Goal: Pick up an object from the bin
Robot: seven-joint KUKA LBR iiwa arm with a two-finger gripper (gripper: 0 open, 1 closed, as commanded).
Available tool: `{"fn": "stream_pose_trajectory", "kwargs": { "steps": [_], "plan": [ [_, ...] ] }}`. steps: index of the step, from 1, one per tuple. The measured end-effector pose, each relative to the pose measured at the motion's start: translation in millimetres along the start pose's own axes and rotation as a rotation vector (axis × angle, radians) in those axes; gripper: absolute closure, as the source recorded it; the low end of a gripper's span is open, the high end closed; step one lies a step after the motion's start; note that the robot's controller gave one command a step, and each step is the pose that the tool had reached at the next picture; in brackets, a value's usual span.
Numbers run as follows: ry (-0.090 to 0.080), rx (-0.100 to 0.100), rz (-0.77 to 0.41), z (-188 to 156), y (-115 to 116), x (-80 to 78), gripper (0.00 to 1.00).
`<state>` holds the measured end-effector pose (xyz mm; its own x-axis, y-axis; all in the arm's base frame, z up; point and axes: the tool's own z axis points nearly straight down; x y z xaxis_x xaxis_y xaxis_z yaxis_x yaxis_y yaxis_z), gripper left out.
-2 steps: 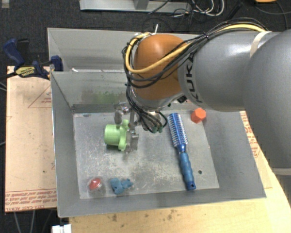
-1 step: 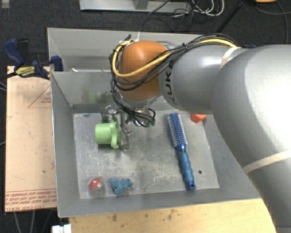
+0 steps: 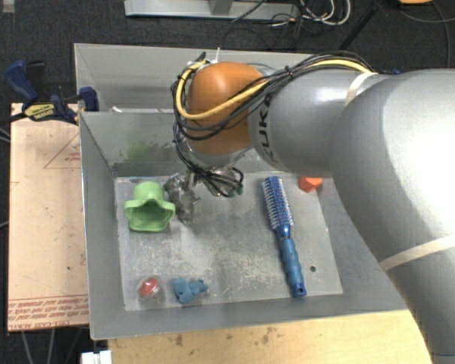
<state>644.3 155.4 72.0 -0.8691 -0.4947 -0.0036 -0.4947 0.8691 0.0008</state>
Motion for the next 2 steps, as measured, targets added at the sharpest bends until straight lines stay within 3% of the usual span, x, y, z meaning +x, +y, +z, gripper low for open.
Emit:
{"fn": "stream_pose_trajectory", "kwargs": {
  "steps": [1, 2],
  "plan": [
    [-0.001, 0.000, 0.000, 0.1, 0.3, -0.2, 0.00],
    [-0.002, -0.005, -0.019, -5.7, 84.2, -18.3, 0.00]
  ]
}}
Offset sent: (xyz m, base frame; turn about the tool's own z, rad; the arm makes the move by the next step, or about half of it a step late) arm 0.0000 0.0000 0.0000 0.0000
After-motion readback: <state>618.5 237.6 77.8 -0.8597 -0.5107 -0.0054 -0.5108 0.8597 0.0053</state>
